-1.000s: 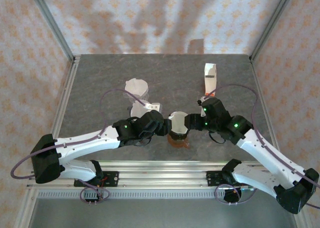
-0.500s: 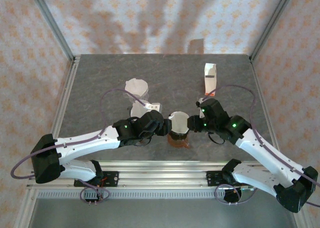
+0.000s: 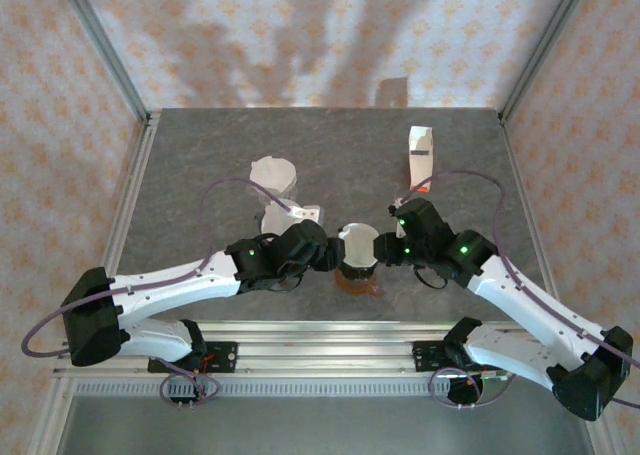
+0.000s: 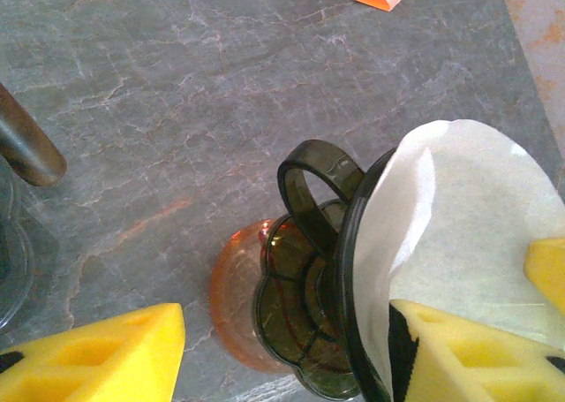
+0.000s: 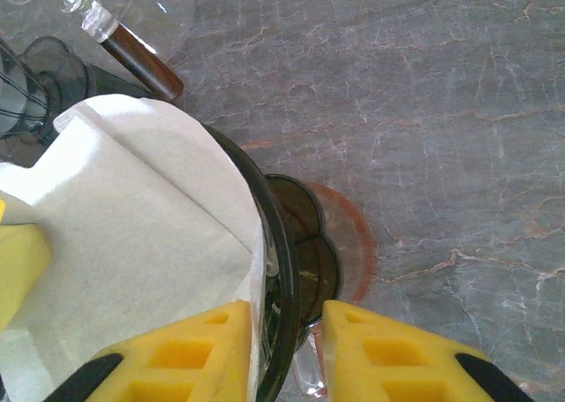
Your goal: Place the coffee filter in the dripper
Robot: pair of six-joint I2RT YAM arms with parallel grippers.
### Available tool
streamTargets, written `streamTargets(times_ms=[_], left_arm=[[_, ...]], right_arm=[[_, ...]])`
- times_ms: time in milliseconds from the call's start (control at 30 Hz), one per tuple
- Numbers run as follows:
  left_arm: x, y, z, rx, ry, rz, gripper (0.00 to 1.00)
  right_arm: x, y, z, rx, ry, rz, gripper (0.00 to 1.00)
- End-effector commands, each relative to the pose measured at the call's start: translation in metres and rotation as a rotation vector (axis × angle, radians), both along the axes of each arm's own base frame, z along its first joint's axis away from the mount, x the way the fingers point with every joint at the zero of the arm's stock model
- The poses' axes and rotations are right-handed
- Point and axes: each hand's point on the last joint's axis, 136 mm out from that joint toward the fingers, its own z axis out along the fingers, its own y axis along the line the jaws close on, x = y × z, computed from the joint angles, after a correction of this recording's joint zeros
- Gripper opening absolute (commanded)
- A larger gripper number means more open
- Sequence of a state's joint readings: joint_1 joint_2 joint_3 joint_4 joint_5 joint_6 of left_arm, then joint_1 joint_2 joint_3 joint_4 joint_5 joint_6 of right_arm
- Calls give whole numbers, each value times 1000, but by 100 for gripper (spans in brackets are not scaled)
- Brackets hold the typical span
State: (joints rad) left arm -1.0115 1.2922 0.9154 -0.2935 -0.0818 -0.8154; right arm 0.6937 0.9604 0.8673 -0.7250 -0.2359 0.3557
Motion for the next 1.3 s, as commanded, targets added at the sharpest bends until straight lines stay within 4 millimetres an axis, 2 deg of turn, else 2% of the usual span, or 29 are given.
streamTargets(times_ms=[0, 133, 667, 867, 1100, 1267], left_arm=[[2, 6, -2, -7, -2, 27, 65], [2, 7, 4, -41, -19, 33, 69], [2, 4, 21, -115, -45, 32, 70], [3, 6, 31, -123, -59, 34, 70], [3, 3, 36, -124, -63, 26, 70], [4, 3, 39, -125, -69, 27, 70]], right_arm=[[-1, -5, -7, -34, 9, -17, 27], [-1, -5, -7, -33, 9, -16, 26], [0, -6, -3, -35, -1, -26, 27], [0, -6, -2, -36, -3, -29, 41], [2, -8, 3, -29, -17, -42, 70], [3, -9, 8, -26, -30, -48, 78]])
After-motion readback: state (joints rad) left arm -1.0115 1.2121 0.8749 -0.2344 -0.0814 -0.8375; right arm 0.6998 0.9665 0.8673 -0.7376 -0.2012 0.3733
